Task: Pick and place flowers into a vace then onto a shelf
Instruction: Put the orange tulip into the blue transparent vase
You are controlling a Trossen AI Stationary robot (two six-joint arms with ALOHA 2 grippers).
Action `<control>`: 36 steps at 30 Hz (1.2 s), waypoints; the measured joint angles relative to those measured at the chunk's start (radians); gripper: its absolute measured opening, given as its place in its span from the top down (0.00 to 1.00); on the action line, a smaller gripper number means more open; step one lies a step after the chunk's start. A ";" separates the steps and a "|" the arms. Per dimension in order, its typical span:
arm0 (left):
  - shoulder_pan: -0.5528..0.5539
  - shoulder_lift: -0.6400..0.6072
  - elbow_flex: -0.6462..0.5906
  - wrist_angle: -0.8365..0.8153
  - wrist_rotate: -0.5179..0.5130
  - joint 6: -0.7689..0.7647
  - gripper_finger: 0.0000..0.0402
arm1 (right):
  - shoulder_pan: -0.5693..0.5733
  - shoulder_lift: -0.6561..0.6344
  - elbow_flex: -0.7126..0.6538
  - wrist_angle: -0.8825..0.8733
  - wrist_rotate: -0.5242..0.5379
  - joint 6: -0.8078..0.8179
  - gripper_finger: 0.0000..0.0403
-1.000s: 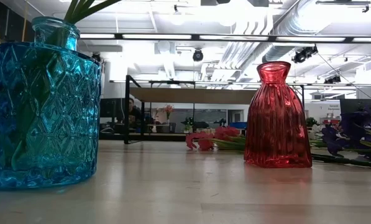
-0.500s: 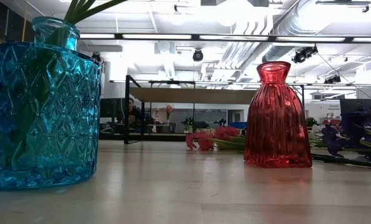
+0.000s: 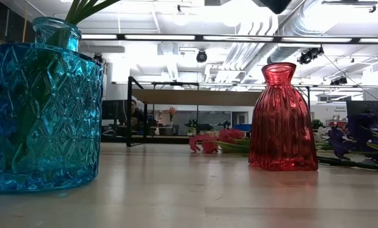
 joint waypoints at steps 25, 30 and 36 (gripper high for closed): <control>-0.001 0.000 0.000 0.001 -0.009 -0.002 0.41 | 0.102 0.211 -0.175 0.708 0.062 0.170 0.23; -0.001 0.000 0.000 0.004 0.010 -0.003 0.41 | 0.124 0.221 -0.174 0.781 0.124 0.205 0.23; -0.001 0.000 0.000 0.004 0.011 -0.003 0.41 | 0.145 0.221 -0.174 0.808 0.185 0.212 0.26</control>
